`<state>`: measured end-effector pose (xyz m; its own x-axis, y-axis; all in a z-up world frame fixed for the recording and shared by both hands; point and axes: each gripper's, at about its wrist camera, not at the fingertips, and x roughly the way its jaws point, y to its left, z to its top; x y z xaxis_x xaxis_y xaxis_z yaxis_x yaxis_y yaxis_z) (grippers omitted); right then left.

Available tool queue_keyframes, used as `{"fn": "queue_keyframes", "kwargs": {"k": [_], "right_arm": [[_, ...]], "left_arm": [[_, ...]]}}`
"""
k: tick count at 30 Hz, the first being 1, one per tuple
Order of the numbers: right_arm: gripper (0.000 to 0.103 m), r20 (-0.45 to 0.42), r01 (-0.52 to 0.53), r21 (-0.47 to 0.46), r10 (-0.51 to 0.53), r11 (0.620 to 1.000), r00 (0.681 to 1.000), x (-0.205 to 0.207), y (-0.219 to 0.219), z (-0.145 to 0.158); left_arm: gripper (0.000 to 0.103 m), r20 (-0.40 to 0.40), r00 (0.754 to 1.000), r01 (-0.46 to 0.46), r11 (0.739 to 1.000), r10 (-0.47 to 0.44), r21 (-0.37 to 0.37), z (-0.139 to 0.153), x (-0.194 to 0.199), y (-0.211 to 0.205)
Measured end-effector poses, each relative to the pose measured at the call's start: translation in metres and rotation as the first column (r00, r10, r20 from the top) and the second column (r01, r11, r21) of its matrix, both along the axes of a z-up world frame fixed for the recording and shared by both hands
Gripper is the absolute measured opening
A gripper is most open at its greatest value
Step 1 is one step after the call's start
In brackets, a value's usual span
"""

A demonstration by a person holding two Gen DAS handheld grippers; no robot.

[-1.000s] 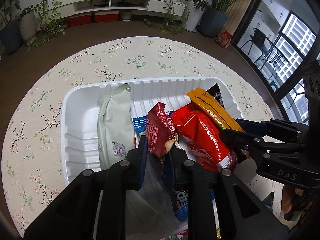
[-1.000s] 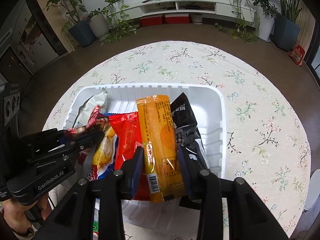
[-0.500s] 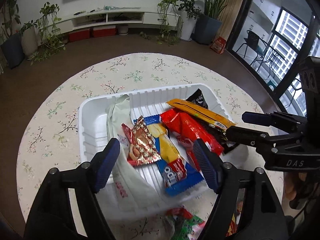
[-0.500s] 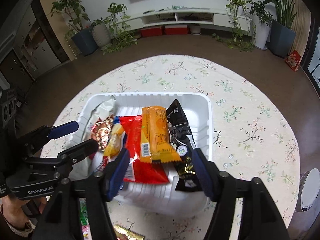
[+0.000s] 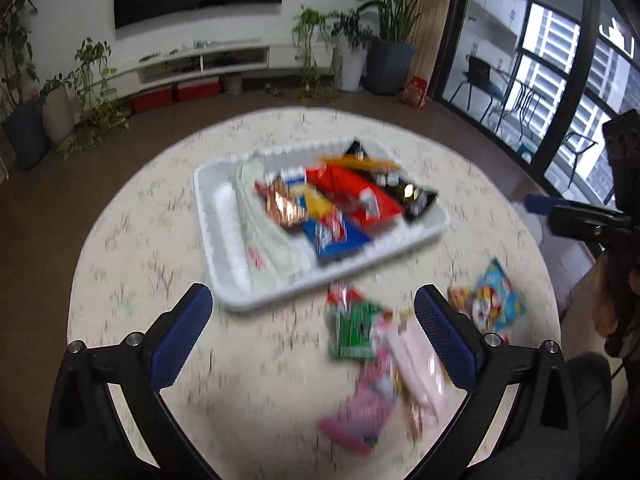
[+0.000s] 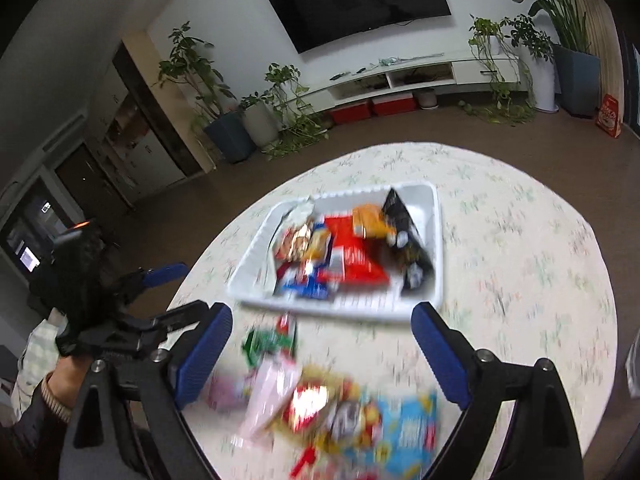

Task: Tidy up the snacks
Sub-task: 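Open both tools and withdraw them from the tray toward the pile, then grasp the pink packet with the left tool while the right tool grasps the blue panda packet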

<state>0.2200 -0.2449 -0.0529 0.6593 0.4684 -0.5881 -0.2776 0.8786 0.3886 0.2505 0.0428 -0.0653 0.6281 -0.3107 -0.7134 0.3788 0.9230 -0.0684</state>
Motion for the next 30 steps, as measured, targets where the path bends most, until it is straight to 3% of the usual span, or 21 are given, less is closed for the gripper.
{"fn": "queue_keyframes", "kwargs": {"k": [5, 9, 16, 21, 23, 25, 27, 30], "right_arm": [[0.093, -0.033, 0.048, -0.031, -0.049, 0.998, 0.998, -0.045, -0.013, -0.019], [0.088, -0.068, 0.045, -0.118, -0.053, 0.992, 0.996, -0.066, -0.012, -0.030], [0.087, -0.032, -0.009, -0.240, 0.001, 0.971, 0.999, -0.089, -0.004, -0.035], [0.087, -0.046, -0.030, -0.234, 0.020, 0.972, 0.999, -0.089, -0.002, -0.039], [0.087, -0.050, -0.031, -0.235, 0.020, 0.971, 0.999, -0.088, 0.000, -0.043], [0.087, -0.055, -0.035, -0.237, 0.023, 0.971, 0.998, -0.087, 0.001, -0.044], [0.087, -0.058, -0.038, -0.238, 0.025, 0.971, 0.998, -0.086, 0.002, -0.046], [0.087, -0.065, -0.042, -0.245, 0.027, 0.969, 0.998, -0.084, 0.004, -0.049]], "left_arm": [[0.102, -0.035, 0.999, 0.015, 0.999, -0.013, 0.038, -0.022, -0.036, 0.008], [0.102, -0.030, 0.996, 0.086, 0.987, -0.083, 0.133, -0.033, -0.055, -0.003], [0.102, -0.083, 0.980, 0.198, 0.955, -0.183, 0.223, -0.047, -0.054, -0.026], [0.099, -0.119, 0.965, 0.259, 0.927, -0.234, 0.273, -0.056, -0.050, -0.036], [0.095, -0.132, 0.961, 0.272, 0.917, -0.243, 0.293, -0.059, -0.047, -0.037], [0.078, -0.162, 0.954, 0.290, 0.913, -0.251, 0.288, -0.062, -0.040, -0.037], [0.071, -0.187, 0.945, 0.313, 0.904, -0.267, 0.291, -0.066, -0.034, -0.040], [0.071, -0.222, 0.925, 0.368, 0.875, -0.309, 0.314, -0.072, -0.031, -0.049]]}}
